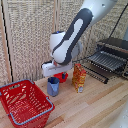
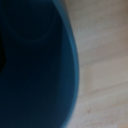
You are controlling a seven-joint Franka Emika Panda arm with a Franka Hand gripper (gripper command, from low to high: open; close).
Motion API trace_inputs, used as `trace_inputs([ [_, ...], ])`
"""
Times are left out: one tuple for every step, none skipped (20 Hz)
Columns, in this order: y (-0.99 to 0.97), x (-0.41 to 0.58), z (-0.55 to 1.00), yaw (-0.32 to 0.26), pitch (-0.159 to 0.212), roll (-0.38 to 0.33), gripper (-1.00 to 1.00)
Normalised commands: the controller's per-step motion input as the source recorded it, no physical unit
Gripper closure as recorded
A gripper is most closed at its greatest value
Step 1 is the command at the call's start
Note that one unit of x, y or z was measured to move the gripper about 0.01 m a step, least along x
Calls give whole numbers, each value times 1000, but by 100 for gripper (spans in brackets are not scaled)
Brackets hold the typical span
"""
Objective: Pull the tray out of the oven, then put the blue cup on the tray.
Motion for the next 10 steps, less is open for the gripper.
trace_inputs([
  [0,0,-209,66,91,62,100],
  [0,0,-154,48,120,81,100],
  [-9,0,-63,88,102,97,100],
  [0,0,-3,10,11,0,100],
  [0,0,0,0,-7,0,100],
  [0,0,0,0,0,0,100],
  [0,0,0,16,0,0,100],
  [0,9,0,3,0,0,100],
  [23,6,0,5,0,0,100],
  [163,60,0,0,0,-48,100],
])
